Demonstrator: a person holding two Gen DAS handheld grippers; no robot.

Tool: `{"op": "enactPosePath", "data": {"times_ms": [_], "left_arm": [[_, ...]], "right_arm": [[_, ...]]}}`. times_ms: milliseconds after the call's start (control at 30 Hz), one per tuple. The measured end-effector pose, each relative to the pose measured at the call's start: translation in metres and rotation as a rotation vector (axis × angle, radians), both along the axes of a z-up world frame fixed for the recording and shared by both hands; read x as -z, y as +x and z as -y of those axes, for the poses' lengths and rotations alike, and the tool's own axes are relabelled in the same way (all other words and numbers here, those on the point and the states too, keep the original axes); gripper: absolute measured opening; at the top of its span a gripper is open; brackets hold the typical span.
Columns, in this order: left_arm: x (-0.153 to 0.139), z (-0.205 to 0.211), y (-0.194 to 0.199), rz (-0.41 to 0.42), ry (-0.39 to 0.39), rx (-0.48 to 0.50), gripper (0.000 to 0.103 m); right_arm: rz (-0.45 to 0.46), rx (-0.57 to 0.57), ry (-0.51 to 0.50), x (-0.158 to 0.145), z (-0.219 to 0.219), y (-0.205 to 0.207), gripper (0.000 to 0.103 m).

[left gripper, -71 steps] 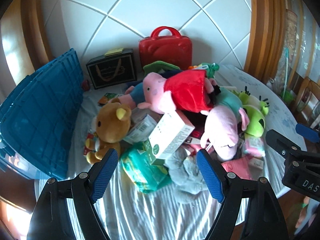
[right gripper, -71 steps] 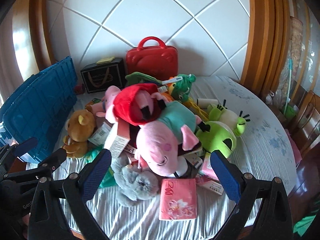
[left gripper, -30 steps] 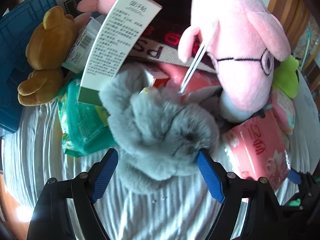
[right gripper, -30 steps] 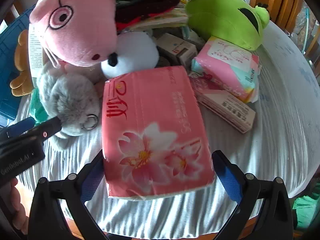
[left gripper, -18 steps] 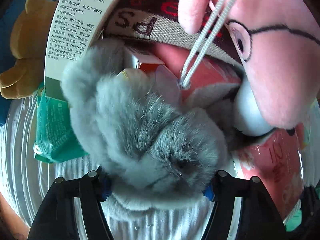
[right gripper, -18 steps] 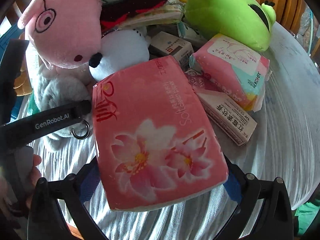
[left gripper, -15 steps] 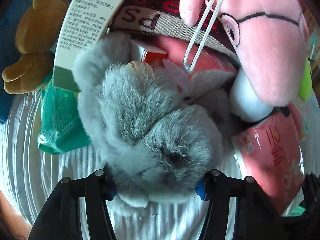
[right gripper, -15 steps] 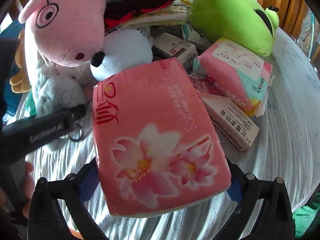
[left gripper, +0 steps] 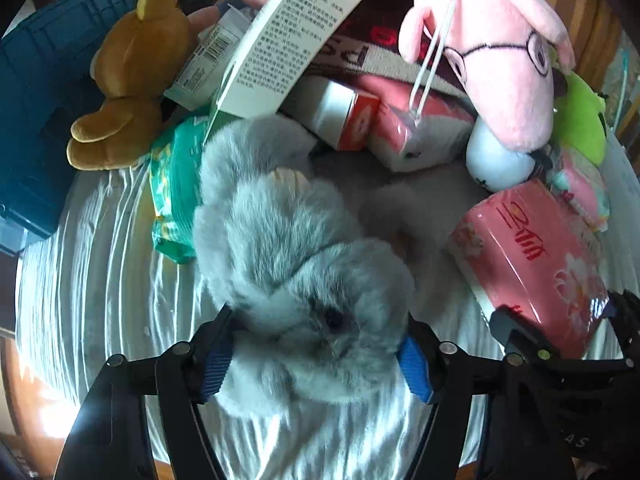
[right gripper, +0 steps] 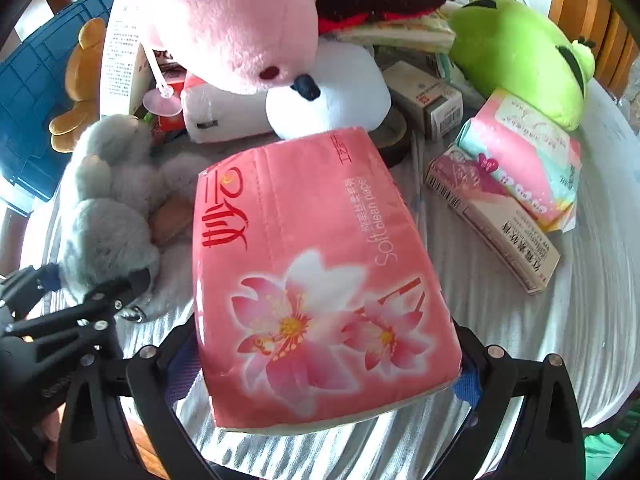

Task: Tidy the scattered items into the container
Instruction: 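Grasp the grey bunny with the left tool while the right grasps a tissue pack, then carry the grey bunny and pink tissue pack over the blue crate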

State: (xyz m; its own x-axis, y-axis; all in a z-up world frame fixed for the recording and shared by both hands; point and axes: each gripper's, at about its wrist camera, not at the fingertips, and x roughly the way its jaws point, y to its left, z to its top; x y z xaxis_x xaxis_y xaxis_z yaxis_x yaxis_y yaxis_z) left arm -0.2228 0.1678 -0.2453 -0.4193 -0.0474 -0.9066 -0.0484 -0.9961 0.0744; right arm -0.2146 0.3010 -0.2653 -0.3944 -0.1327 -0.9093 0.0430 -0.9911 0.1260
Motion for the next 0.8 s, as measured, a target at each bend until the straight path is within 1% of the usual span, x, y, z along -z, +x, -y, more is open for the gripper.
{"op": "enactPosePath", "data": {"times_ms": [33,100,167,200,233,267,333,400,433,467,600,700,800], "left_arm": [[0.000,0.001,-0.006,0.005,0.013,-0.017,0.081],[0.002,0.003,-0.017,0.016,0.037,-0.050,0.081],[0.012,-0.003,-0.029,0.038,0.040,-0.077,0.081],[0.017,-0.001,-0.032,0.049,0.042,-0.087,0.078],[0.023,0.000,-0.034,0.064,0.063,-0.091,0.072],[0.024,0.000,-0.032,0.060,0.073,-0.085,0.065],[0.025,-0.001,-0.028,0.050,0.090,-0.074,0.059],[0.023,-0.005,-0.021,0.034,0.062,-0.049,0.055],[0.021,-0.008,-0.017,0.025,0.049,-0.037,0.053],[0.018,-0.008,-0.012,0.013,0.045,-0.029,0.053],[-0.001,-0.009,0.006,-0.055,0.019,-0.008,0.050],[-0.019,-0.005,0.018,-0.102,0.010,-0.011,0.050],[-0.041,0.004,0.022,-0.137,0.006,-0.038,0.049]], "right_arm": [[-0.005,0.010,0.001,-0.002,-0.001,0.000,0.100],[-0.008,0.021,0.012,-0.004,-0.003,-0.001,0.102],[-0.005,0.020,0.024,-0.003,-0.002,-0.003,0.103],[-0.003,0.019,0.022,-0.002,-0.001,-0.003,0.103],[-0.002,0.019,0.021,0.000,0.000,-0.004,0.103],[0.002,0.019,0.021,0.004,0.001,-0.005,0.103],[0.013,0.013,0.033,0.013,0.005,-0.007,0.103],[0.007,-0.002,0.069,0.016,0.012,-0.007,0.103],[0.005,-0.006,0.076,0.015,0.015,-0.006,0.101],[0.002,-0.006,0.071,0.014,0.016,-0.006,0.097],[-0.023,-0.018,0.062,0.004,0.022,-0.004,0.095],[-0.059,-0.030,0.049,-0.012,0.028,0.000,0.095],[-0.105,-0.056,0.039,-0.032,0.035,0.003,0.095]]}}
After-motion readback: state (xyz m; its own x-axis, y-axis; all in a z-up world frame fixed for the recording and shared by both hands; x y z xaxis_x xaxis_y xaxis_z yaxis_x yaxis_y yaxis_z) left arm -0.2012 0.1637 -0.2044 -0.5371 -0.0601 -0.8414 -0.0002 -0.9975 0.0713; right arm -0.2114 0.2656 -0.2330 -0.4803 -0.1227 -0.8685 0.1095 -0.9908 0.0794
